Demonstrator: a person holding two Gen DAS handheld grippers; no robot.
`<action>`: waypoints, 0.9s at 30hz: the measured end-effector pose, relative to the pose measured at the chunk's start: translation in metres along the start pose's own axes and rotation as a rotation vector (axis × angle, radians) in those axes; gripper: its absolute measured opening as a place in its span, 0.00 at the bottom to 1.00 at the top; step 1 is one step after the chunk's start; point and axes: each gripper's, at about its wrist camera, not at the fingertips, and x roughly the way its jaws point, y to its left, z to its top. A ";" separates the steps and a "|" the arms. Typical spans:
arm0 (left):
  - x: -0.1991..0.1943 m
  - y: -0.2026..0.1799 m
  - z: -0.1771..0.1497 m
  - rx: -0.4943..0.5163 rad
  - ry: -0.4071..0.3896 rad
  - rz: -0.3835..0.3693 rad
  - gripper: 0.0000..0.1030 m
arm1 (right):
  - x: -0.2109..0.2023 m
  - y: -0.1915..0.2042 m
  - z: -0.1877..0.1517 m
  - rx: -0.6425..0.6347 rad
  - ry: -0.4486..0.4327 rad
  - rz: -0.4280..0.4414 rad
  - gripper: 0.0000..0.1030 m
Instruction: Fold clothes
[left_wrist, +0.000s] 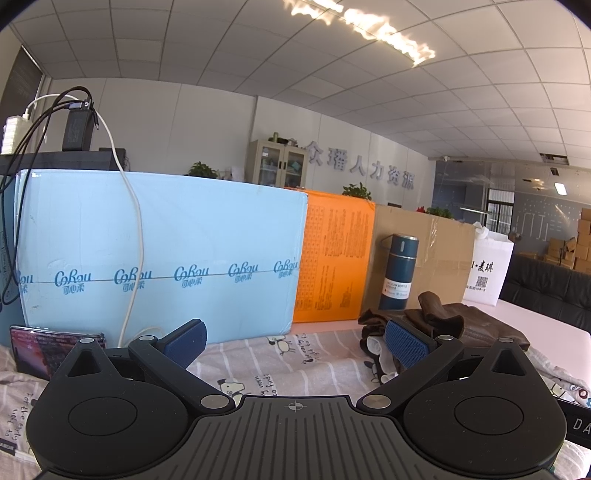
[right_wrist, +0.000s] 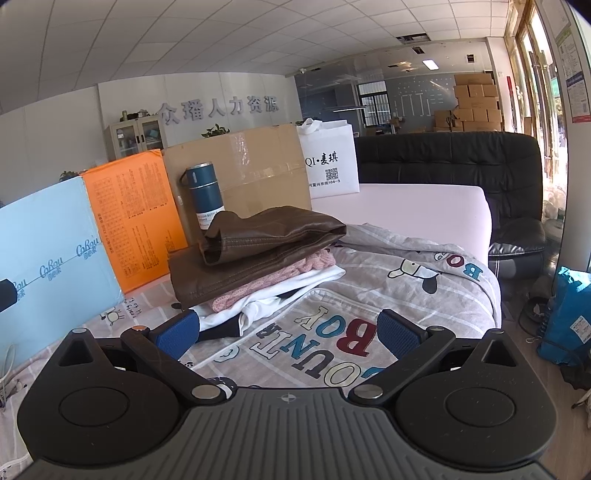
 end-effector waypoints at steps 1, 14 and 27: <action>0.000 0.000 0.000 0.000 0.000 0.000 1.00 | 0.000 0.000 0.000 -0.001 0.000 0.000 1.00; 0.002 0.000 -0.001 -0.001 0.008 0.005 1.00 | 0.001 0.001 -0.001 -0.009 0.007 0.013 1.00; 0.009 0.001 -0.004 0.002 0.029 -0.006 1.00 | 0.006 0.004 -0.005 -0.017 0.024 0.012 1.00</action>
